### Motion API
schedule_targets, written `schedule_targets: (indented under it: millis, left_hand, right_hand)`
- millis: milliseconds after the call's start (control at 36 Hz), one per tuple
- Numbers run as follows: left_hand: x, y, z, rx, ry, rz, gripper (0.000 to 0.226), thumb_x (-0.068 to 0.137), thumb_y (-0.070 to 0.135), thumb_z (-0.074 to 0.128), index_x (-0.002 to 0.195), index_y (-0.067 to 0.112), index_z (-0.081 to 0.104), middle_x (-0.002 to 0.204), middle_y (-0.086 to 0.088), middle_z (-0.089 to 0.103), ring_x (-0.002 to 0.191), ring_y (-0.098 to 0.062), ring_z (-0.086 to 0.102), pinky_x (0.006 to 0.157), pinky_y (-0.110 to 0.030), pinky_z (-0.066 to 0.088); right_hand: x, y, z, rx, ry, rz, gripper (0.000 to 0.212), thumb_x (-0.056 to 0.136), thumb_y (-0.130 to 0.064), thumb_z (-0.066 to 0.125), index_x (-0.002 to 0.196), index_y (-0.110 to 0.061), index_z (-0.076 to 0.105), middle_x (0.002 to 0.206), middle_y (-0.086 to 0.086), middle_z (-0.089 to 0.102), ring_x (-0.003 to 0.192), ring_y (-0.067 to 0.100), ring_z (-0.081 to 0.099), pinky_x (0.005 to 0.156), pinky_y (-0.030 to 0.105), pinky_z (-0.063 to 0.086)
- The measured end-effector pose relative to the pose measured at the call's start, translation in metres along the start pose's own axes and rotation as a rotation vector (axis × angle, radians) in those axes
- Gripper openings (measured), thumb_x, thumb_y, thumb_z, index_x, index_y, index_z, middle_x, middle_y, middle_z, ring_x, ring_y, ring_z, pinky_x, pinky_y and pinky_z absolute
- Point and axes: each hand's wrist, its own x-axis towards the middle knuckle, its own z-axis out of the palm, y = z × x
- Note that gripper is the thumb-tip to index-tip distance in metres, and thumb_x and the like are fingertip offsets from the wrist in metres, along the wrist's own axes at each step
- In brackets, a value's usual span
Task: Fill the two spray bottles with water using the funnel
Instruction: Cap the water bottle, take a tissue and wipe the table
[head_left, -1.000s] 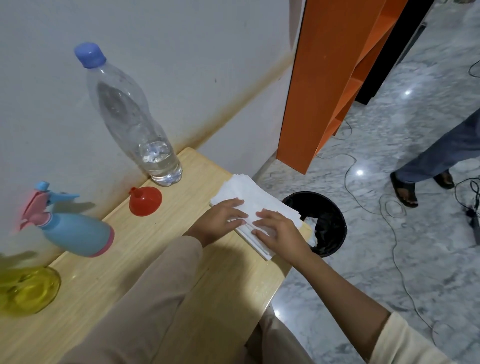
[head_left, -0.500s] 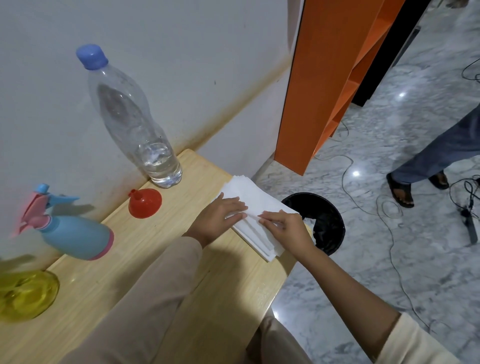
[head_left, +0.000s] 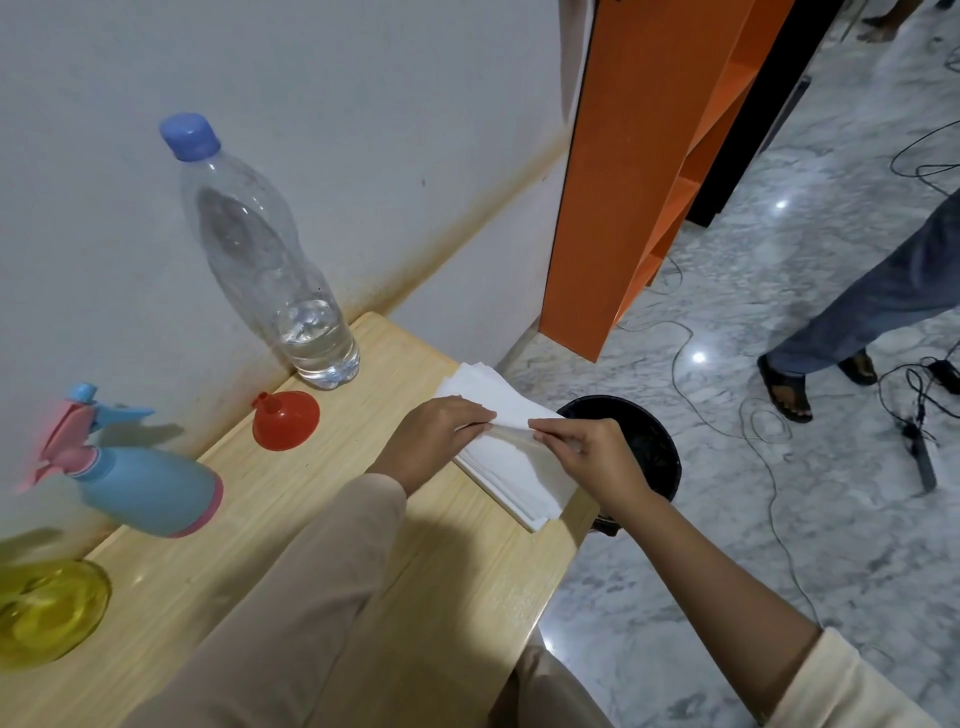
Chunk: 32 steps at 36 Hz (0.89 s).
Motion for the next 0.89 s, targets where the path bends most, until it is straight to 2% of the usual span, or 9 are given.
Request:
schedule_targets:
  millis: [222,361,444,556,583,667,694,833,889]
  left_hand:
    - [0.004,0.005,-0.027,-0.055,0.052,-0.103,0.017,0.089,0.016,0.066,0.104,0.015,0.075,0.103,0.005,0.071,0.095,-0.009,0.063,0.091,-0.029,0.048]
    - [0.014,0.018,-0.066,0.02,0.125,-0.027,0.017,0.089,0.012,0.066,0.103,0.009,0.074,0.103,-0.003,0.072,0.095,-0.015,0.065,0.086,-0.013,0.043]
    - [0.012,0.027,-0.094,0.059,0.218,0.023,0.017,0.087,0.009,0.067,0.102,0.004,0.074,0.1,-0.008,0.073,0.093,-0.018,0.066,0.085,-0.019,0.046]
    - [-0.009,0.03,-0.125,0.101,0.338,0.04,0.015,0.086,0.005,0.067,0.099,0.001,0.074,0.095,-0.008,0.073,0.088,-0.01,0.062,0.081,-0.005,0.04]
    - [-0.018,0.027,-0.13,0.106,0.36,0.038,0.014,0.086,0.006,0.067,0.098,0.002,0.075,0.094,-0.007,0.073,0.088,-0.009,0.061,0.079,-0.006,0.041]
    - [-0.053,0.013,-0.135,0.138,0.421,-0.032,0.014,0.083,0.014,0.069,0.094,0.008,0.076,0.093,-0.004,0.074,0.088,-0.008,0.061,0.079,-0.024,0.047]
    - [-0.068,0.008,-0.133,0.141,0.427,-0.059,0.016,0.082,0.016,0.068,0.093,0.007,0.077,0.092,-0.006,0.075,0.088,-0.008,0.061,0.079,-0.025,0.047]
    - [-0.149,-0.015,-0.097,0.163,0.354,-0.215,0.019,0.084,0.017,0.065,0.098,0.008,0.075,0.097,-0.004,0.073,0.094,-0.004,0.056,0.084,-0.007,0.039]
    - [-0.174,-0.023,-0.079,0.185,0.322,-0.26,0.02,0.088,0.02,0.063,0.098,0.009,0.076,0.097,-0.004,0.073,0.092,-0.002,0.057,0.084,-0.01,0.043]
  right_hand:
    - [0.016,-0.012,-0.012,-0.088,-0.021,-0.083,0.02,0.083,-0.015,0.07,0.103,-0.015,0.074,0.094,0.003,0.075,0.083,0.015,0.071,0.076,0.034,0.057]
    - [0.04,-0.045,-0.025,-0.06,-0.002,-0.166,0.019,0.084,-0.015,0.069,0.102,-0.015,0.074,0.098,0.001,0.074,0.091,0.013,0.069,0.083,0.035,0.056]
    - [0.056,-0.072,-0.03,-0.06,0.022,-0.234,0.018,0.084,-0.016,0.07,0.101,-0.015,0.075,0.097,0.0,0.074,0.091,0.011,0.069,0.083,0.033,0.055]
    - [0.067,-0.108,-0.024,-0.026,0.023,-0.32,0.016,0.084,-0.017,0.07,0.099,-0.017,0.075,0.097,-0.003,0.074,0.093,0.009,0.069,0.084,0.032,0.055]
    - [0.067,-0.116,-0.019,-0.016,0.006,-0.331,0.016,0.084,-0.017,0.07,0.099,-0.017,0.075,0.097,-0.003,0.074,0.093,0.009,0.069,0.084,0.031,0.055]
    - [0.057,-0.128,0.006,-0.011,-0.072,-0.35,0.016,0.084,-0.022,0.07,0.099,-0.021,0.076,0.096,-0.006,0.074,0.092,0.009,0.069,0.082,0.032,0.055]
    - [0.051,-0.129,0.017,-0.01,-0.108,-0.348,0.016,0.084,-0.023,0.07,0.099,-0.023,0.076,0.097,-0.007,0.074,0.093,0.008,0.069,0.083,0.032,0.054]
    - [0.015,-0.108,0.072,0.008,-0.317,-0.327,0.015,0.084,-0.025,0.07,0.098,-0.027,0.075,0.104,-0.013,0.072,0.102,-0.001,0.064,0.092,0.024,0.05]
    - [0.003,-0.098,0.09,0.026,-0.398,-0.332,0.017,0.084,-0.022,0.07,0.099,-0.026,0.075,0.107,-0.012,0.071,0.106,-0.001,0.062,0.095,0.018,0.046]
